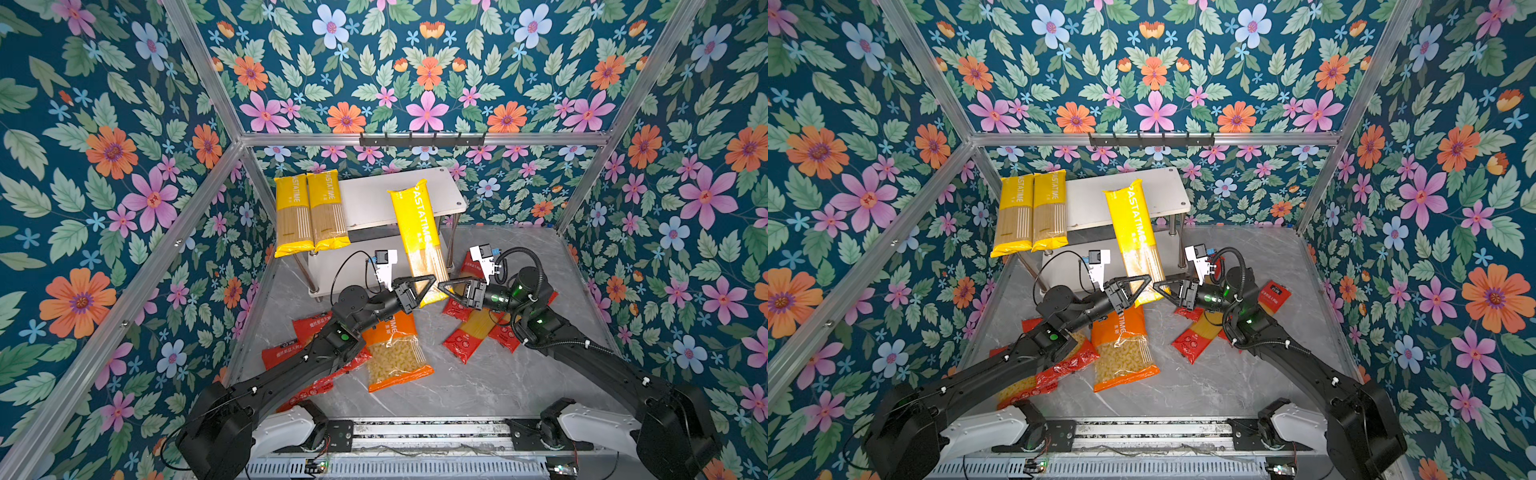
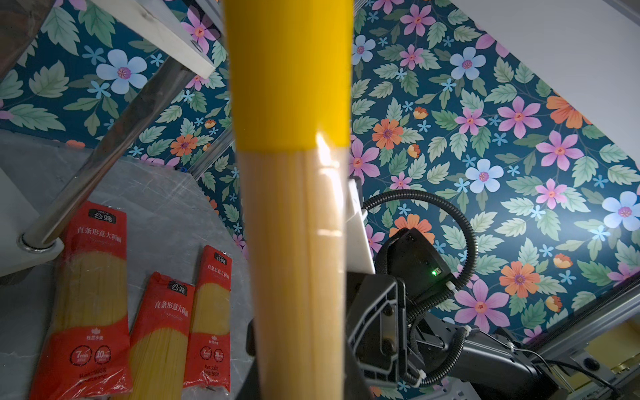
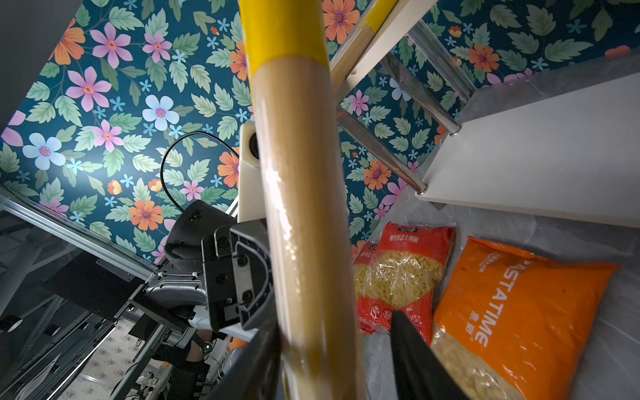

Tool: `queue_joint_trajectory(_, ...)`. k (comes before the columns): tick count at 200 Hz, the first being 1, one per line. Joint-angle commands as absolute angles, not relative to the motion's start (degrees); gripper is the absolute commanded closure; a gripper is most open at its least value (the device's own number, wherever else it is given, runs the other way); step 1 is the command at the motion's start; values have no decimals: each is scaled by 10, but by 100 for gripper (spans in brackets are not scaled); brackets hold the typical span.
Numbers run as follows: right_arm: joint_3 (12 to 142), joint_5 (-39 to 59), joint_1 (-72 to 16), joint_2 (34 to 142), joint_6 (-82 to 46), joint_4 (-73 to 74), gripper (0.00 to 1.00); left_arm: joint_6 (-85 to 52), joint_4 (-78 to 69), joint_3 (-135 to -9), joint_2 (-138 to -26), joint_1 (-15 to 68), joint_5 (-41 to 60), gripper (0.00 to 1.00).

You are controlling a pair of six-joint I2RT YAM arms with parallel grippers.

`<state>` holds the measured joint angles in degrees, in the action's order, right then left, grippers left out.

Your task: Place and organize the pasta boxes and bags onto the shelf

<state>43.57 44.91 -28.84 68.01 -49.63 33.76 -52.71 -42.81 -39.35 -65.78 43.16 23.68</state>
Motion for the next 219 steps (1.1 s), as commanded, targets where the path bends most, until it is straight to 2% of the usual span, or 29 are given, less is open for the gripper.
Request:
queue_joint_trajectory(1,447,452,-294,698,-528,402,65,-525,-522,-399,-653,431,235,86)
queue_joint_trajectory(22,458,449,-294,706,-546,414,82,-527,-509,-398,-643,425,219,75)
queue_joint_trajectory(41,480,440,-295,709,-553,398,91,-534,-506,-392,-632,416,211,64)
queue_joint_trajectory(65,533,428,-294,719,-546,329,96,-537,-493,-376,-611,410,199,45)
queue_joint_trajectory(90,624,401,-294,752,-524,184,100,-528,-480,-335,-576,411,172,34)
queue_joint_trajectory(151,870,376,-310,893,-575,7,100,-450,-410,-226,-538,497,55,31)
queue_joint_trajectory(212,1043,337,-363,1039,-619,-40,100,-449,-439,-188,-579,536,12,32)
queue_joint_trajectory(219,1054,338,-365,1052,-630,-31,96,-450,-442,-189,-584,538,12,32)
